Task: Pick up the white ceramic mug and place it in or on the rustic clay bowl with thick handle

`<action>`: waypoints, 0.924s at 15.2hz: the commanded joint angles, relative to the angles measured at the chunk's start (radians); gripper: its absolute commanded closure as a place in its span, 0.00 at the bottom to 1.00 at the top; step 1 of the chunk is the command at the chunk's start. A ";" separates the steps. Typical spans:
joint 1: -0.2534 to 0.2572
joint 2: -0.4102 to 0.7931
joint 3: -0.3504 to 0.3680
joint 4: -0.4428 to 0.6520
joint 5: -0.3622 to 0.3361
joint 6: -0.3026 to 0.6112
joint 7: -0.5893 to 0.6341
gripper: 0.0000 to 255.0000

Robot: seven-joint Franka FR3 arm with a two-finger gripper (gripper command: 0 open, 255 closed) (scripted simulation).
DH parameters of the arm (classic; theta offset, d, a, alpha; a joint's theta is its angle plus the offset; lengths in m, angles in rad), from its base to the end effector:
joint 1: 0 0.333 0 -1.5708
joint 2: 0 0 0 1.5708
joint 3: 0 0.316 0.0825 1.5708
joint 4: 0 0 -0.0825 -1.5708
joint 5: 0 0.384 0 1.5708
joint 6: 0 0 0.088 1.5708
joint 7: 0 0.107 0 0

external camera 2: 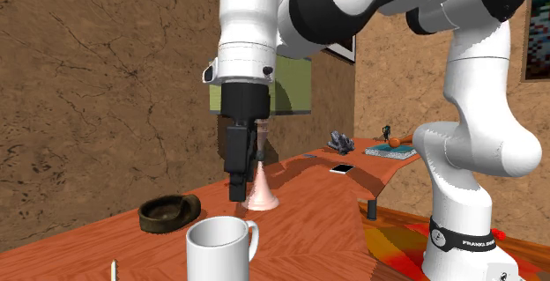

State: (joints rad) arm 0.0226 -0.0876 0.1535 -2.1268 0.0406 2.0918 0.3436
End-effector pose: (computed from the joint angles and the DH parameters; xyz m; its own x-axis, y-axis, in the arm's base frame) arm 0.5193 0.0957 0.4525 0.9816 -0.1866 0.0408 -0.1850 -0.9820 -0.0388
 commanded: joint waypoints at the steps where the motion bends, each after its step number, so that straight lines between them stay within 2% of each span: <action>1: 0.006 0.079 0.011 0.040 -0.020 0.021 0.026 0.00; 5: 0.022 0.237 0.021 0.135 -0.063 0.045 0.072 0.00; 14: 0.025 0.286 0.018 0.090 -0.074 0.138 0.080 0.00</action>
State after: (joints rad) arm 0.0483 0.1929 0.1721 -2.0357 -0.0326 2.2221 0.4247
